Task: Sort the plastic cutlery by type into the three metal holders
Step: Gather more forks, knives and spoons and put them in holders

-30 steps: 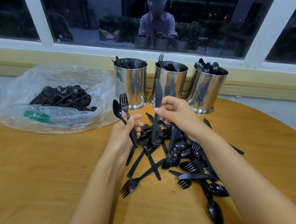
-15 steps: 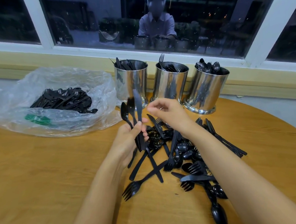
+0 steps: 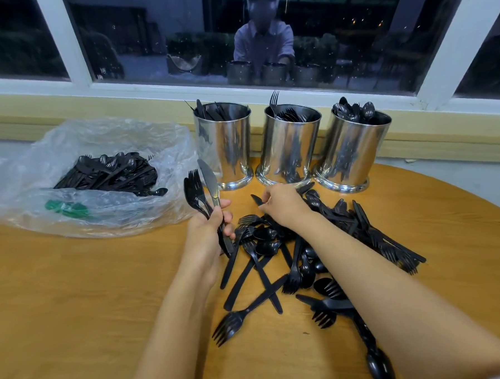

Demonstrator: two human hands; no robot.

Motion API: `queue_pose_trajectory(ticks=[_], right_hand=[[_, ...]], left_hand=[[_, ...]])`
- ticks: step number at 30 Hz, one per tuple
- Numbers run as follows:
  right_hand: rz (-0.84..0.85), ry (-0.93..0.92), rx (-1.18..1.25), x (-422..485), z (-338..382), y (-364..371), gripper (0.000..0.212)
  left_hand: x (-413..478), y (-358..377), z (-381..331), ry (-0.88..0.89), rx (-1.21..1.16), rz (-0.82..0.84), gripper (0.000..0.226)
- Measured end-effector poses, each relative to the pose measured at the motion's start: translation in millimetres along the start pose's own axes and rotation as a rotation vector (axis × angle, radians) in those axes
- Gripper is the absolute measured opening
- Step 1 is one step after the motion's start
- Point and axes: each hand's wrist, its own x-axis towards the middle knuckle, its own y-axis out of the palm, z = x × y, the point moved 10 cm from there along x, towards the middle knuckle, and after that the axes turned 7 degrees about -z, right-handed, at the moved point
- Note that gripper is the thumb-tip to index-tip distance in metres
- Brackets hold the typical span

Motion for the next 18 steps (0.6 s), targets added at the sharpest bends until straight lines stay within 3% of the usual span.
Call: queue_pose_trajectory(ticks=[3,6,10,12,14,16,18], right_hand=[[0.033,-0.003,-0.132,2.4,5.2,10.0,0.024],[0.031,0.028,-0.218,4.8,5.1,12.5,0.014],[0.014,0.063,-0.243,8.5,3.0,11.8,0.031],[-0.018,0.091,-0.15,10.8,1.6,5.1,0.028],[-0.106,0.095,0.036,13.1,3.4,-12.6,0.012],[-0.182,0.106,0.332,8.8,7.2,-36.5,0.011],[-0.153,0.136,0.699,-5.0,12.3,-54.0,0.005]], left_hand=[[0.1,0.7,0.9,-0.012,0.005,0.002,0.026],[-1.3,2.1,1.5,-0.022,-0.002,0.009,0.026],[-2.4,3.1,2.4,-0.032,-0.006,0.013,0.026],[-3.0,3.2,3.7,-0.046,-0.024,0.015,0.025],[-3.2,2.2,5.2,-0.065,-0.041,0.01,0.025],[-3.4,2.7,6.3,-0.082,-0.054,0.014,0.025],[-4.3,5.2,7.1,-0.096,-0.074,0.025,0.025]])
